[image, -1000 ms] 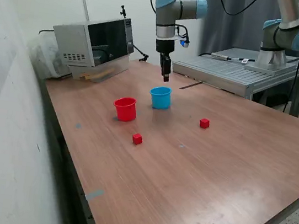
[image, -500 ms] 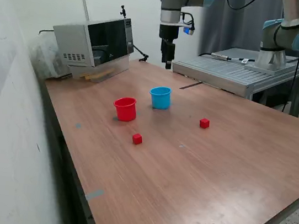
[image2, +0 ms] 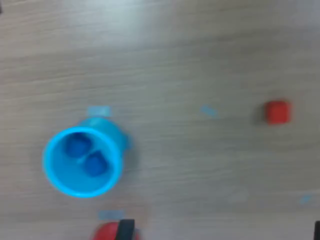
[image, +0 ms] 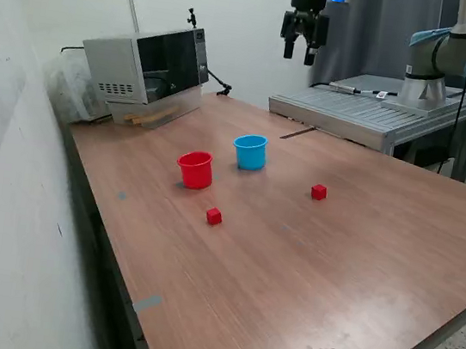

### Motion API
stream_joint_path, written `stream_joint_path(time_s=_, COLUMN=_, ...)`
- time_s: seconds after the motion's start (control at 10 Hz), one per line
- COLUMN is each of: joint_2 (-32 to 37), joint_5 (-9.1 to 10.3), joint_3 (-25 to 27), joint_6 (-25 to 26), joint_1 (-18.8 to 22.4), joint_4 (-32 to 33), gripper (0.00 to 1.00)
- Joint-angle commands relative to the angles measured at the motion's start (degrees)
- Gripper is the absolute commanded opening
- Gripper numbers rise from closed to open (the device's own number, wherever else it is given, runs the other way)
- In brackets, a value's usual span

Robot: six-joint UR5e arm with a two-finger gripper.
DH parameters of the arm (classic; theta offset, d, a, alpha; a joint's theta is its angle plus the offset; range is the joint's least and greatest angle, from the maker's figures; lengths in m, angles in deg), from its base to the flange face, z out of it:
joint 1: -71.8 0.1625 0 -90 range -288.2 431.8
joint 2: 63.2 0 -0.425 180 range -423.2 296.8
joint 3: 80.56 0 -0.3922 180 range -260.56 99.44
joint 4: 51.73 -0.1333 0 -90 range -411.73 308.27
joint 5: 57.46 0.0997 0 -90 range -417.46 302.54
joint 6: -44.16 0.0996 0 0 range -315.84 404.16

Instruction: Place red objects in the red bin, and blue objects in the blue bin.

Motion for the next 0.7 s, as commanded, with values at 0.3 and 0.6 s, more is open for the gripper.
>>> stream_joint_path(time_s=0.3, joint_2=1.4, joint_5=0.66, joint_3=1.1, joint_6=0.1, joint_1=15.2, joint_4=-0.1, gripper=1.00)
stream_joint_path(time_s=0.6, joint_2=-8.8, joint_5=2.33, joint_3=1.6, joint_6=0.0, joint_1=14.5, joint_4=6.7, gripper=1.00)
